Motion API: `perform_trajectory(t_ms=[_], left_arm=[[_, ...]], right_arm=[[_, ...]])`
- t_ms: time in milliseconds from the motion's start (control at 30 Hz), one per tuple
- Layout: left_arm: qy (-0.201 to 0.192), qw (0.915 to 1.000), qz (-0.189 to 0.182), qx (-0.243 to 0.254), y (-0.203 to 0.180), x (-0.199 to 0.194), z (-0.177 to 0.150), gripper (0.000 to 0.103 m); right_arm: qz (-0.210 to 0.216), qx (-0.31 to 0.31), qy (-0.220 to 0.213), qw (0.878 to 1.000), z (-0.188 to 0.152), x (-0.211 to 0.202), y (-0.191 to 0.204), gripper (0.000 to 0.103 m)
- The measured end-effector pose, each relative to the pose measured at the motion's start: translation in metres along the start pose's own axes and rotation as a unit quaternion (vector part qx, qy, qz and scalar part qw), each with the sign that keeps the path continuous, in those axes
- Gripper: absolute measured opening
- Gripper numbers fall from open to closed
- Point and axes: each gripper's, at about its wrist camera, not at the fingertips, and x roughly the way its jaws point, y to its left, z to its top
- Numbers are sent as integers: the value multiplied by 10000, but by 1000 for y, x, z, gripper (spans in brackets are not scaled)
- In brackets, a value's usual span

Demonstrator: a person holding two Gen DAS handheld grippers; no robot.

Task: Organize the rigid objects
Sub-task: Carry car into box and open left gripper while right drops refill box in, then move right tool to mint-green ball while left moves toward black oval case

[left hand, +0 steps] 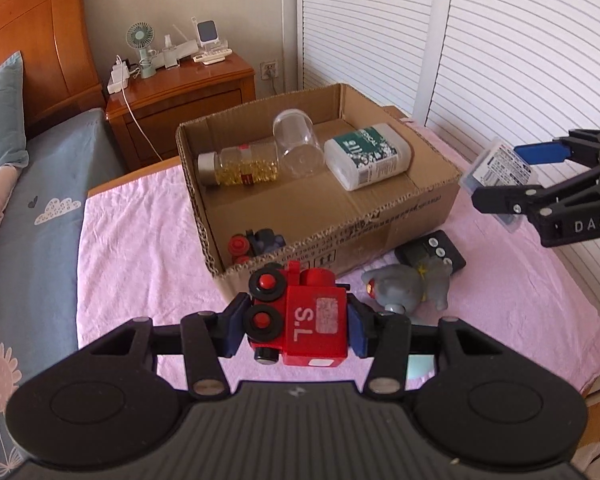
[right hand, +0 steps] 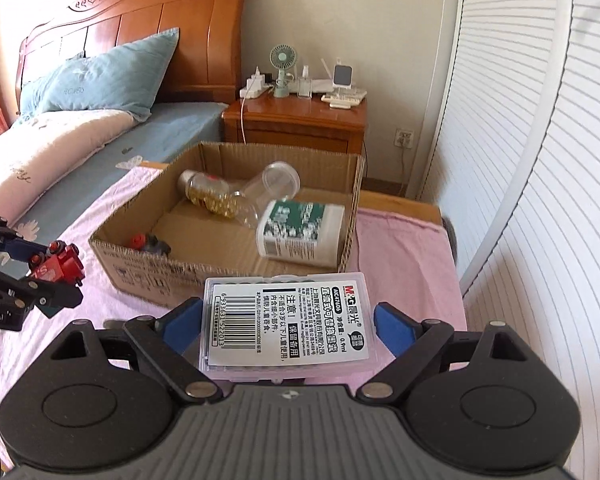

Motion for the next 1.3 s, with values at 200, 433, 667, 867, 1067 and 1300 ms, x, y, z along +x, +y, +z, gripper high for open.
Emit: perform_trajectory(t_ms=[200, 433, 667, 867, 1067, 1300], left_arm=[[-128, 9998, 151, 24, 11, 5, 28, 49], [-146, 9997, 179, -45, 18, 17, 52, 49], [-82, 9999, 92, 31, 10, 33, 69, 49], [143, 9998, 58, 92, -3, 61, 85, 49], [333, 9993, 147, -15, -8, 91, 96, 49], [-265, 9987, 432, -41, -12, 60, 102, 101]], right_arm=[[-127, 37, -78, 9999, 41, 32, 2, 94], [70, 313, 391, 9987, 36, 64, 2, 103], [79, 658, 344, 9972, 15, 29, 1, 103], [-69, 716, 399, 9966, -9, 5, 8, 103], [-228, 782, 551, 9952, -23, -1, 7, 103], [-362, 1143, 593, 9910, -34, -5, -14, 103]])
